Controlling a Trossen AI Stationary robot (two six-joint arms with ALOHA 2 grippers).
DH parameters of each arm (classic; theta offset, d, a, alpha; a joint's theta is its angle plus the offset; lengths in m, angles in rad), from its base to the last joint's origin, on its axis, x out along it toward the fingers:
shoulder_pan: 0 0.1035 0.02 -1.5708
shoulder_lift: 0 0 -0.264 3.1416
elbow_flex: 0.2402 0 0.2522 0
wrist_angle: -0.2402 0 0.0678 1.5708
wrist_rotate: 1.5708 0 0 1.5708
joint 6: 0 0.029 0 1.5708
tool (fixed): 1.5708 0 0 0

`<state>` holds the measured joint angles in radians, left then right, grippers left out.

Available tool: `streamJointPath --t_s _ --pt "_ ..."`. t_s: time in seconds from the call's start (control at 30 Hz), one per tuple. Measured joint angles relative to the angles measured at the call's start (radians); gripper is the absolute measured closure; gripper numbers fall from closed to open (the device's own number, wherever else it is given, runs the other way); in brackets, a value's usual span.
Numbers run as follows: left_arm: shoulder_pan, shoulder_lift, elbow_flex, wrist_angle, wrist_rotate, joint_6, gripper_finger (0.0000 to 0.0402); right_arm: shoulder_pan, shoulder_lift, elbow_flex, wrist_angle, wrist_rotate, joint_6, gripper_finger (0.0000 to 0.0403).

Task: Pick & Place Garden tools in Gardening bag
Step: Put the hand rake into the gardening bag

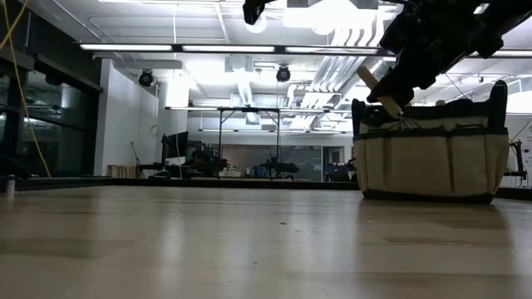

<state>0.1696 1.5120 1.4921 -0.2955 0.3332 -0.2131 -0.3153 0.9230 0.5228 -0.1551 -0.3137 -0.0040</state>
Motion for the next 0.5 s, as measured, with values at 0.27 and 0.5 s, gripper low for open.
streamJointPath --t_s 0.27,0.5 --pt "0.0 0.0 0.0 0.0 0.0 0.001 0.0215 -0.015 0.017 0.0 -0.073 0.016 0.008 0.0342" --pt "0.0 0.0 0.0 0.0 0.013 -0.001 0.0215 -0.015 0.009 0.0 -0.109 0.05 0.045 0.0342"
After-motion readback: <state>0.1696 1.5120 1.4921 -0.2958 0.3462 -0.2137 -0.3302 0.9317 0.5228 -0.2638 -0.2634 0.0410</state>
